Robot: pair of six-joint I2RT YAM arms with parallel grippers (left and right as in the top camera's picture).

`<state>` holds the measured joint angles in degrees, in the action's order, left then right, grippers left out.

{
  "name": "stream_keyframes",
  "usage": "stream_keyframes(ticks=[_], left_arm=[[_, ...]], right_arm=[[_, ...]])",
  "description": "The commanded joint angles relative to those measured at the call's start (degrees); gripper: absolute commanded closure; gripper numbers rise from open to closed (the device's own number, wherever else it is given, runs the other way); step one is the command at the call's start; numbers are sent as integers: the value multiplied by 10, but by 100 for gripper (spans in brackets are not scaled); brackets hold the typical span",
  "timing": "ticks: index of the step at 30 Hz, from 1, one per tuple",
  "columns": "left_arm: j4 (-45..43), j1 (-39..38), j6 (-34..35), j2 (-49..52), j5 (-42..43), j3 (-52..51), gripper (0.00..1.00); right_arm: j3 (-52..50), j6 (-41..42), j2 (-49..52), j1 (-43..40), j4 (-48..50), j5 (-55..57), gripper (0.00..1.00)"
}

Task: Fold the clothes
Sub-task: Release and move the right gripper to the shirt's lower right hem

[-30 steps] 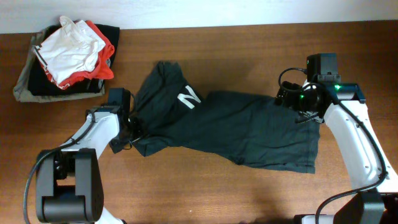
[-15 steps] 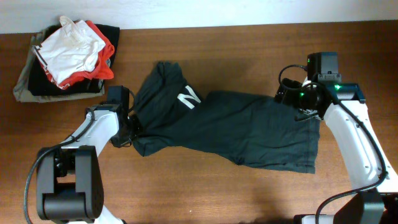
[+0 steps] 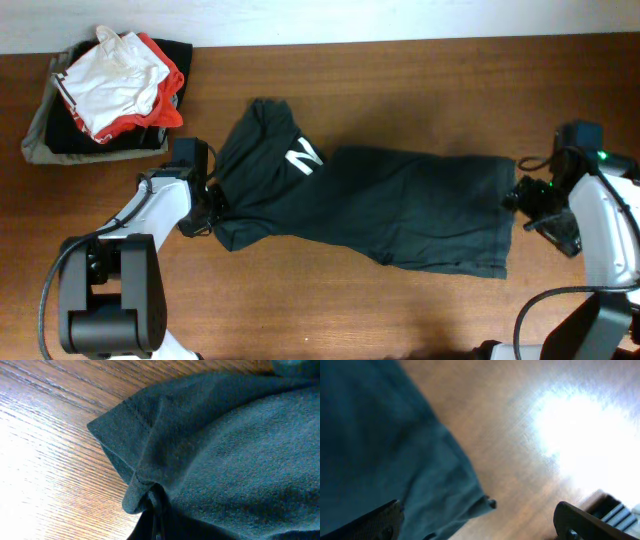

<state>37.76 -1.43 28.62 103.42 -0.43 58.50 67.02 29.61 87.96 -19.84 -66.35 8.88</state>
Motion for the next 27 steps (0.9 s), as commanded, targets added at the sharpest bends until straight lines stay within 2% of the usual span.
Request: stream_keyframes(ticks=[1,5,8,11,17,22,27], left_arm=[[-11,1,3,37,21,-18,99],[-11,1,3,37,24,-18,99],[-11,1,3,37,24,-18,99],[-11,1,3,37,30,-18,99],[-12,1,3,37,33,-18,99],[-12,1,3,37,42,-18,99],[-12,1,3,37,43,-18,99]], right_arm=[[-38,-40,2,-2,39,-72,1],[-85,-88,2,13,97,-155,4],[-114,-77,2,18,120,-163,17],[-150,-55,2,19,152,-165,26],[-225,-55,2,18,224,-205,32],[-234,-56,3,18,236,-209,35],[-234,-56,3,18,247,-209,44]])
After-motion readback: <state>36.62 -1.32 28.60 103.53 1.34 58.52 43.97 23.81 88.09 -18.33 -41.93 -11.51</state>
